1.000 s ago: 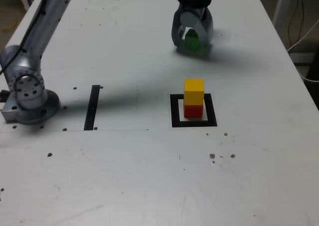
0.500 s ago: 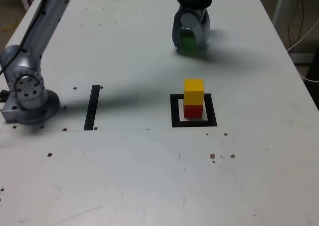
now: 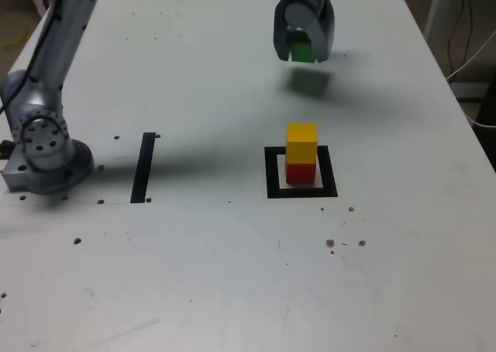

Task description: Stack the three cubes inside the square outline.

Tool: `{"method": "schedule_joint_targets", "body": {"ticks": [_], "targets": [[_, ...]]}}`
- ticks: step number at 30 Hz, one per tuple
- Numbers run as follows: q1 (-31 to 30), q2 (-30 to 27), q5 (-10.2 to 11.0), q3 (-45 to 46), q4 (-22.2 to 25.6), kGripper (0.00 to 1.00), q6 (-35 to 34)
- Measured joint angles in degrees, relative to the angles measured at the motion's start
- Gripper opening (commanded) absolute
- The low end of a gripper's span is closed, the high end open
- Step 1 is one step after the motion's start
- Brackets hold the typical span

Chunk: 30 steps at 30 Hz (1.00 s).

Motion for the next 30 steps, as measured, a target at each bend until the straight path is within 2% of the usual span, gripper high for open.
{"method": "schedule_joint_targets", "body": {"ticks": [7, 16, 22, 30], "targets": [[-5.63, -7.46, -0.06, 0.35, 2.53, 0.17, -7.19], [-17.01, -13.63, 1.91, 5.30, 5.81, 0.17, -23.89], [-23.82, -14.66, 1.90, 6.16, 7.41, 0.17, -34.53], [-29.47, -14.53, 1.11, 7.15, 11.32, 0.17, -42.45]]}}
